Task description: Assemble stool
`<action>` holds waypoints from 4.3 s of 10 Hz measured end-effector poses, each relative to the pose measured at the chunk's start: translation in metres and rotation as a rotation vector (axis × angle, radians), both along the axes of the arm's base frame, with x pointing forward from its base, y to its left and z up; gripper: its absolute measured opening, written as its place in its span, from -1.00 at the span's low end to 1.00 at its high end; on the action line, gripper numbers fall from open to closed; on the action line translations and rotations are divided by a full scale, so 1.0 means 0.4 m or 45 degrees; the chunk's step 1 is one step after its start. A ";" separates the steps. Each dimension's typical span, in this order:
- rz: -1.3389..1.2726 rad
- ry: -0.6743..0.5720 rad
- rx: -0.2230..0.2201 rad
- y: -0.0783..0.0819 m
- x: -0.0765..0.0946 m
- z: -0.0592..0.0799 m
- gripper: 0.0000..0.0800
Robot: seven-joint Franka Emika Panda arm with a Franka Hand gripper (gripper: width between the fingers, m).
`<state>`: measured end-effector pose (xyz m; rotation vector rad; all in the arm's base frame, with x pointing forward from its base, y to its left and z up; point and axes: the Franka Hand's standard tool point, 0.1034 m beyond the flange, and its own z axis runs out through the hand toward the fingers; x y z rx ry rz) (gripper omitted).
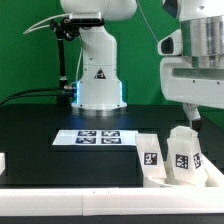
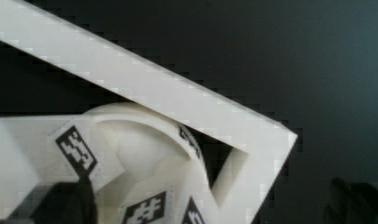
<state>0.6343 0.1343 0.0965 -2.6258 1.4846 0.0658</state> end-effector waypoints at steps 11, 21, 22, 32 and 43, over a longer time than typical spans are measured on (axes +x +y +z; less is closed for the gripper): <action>1.663 -0.082 -0.145 -0.062 0.025 0.008 0.62; 2.227 -0.068 -0.194 -0.110 0.019 -0.036 0.62; 2.223 -0.068 -0.195 -0.111 0.019 -0.035 0.62; 1.032 0.018 -0.216 -0.118 0.033 -0.038 -0.16; -0.589 0.092 -0.113 -0.089 0.034 -0.038 -0.16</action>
Offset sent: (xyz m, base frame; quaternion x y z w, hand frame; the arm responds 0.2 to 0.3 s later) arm 0.0089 -0.0053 0.0246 0.0189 -0.0345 -0.4234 0.9051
